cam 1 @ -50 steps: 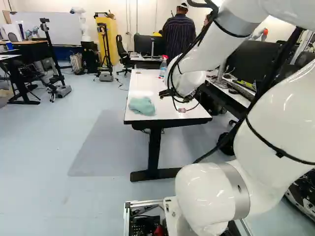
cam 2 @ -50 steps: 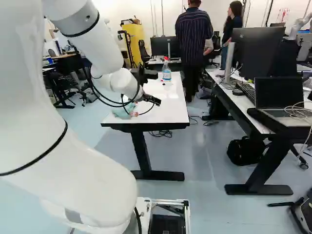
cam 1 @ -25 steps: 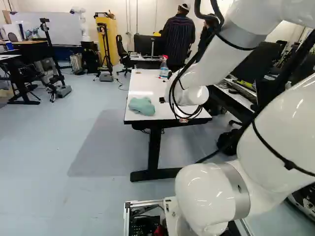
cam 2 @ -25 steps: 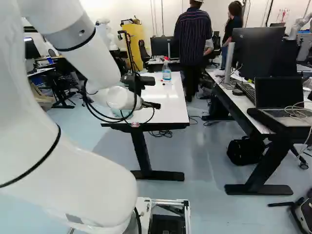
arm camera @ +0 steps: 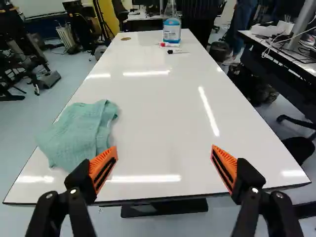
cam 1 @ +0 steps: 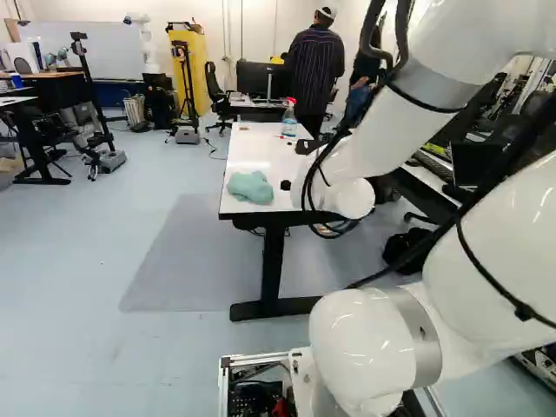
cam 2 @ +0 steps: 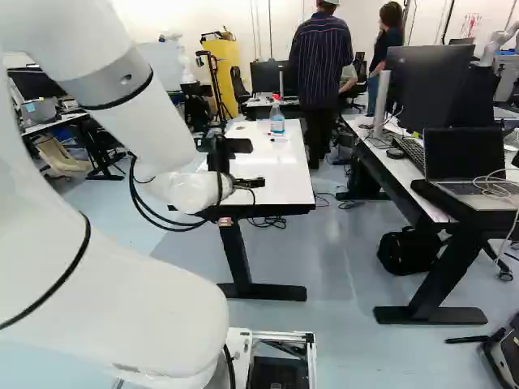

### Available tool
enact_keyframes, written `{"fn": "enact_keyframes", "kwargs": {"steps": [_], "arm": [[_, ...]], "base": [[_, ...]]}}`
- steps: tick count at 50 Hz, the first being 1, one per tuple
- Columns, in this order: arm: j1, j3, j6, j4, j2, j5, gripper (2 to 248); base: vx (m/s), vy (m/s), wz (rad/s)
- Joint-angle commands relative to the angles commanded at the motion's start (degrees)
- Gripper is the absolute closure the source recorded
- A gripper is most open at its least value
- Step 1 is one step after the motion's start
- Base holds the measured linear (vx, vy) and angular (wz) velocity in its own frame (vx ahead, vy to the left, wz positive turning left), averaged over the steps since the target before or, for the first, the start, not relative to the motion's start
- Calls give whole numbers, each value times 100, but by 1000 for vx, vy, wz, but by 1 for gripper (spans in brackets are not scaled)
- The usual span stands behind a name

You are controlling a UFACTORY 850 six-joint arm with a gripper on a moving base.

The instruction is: Clean the table with the green towel

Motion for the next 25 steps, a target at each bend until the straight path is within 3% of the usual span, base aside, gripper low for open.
{"fn": "enact_keyframes", "kwargs": {"steps": [25], "arm": [[31,537,0,-167,196,802,3]], "base": [[0,0,0]]}}
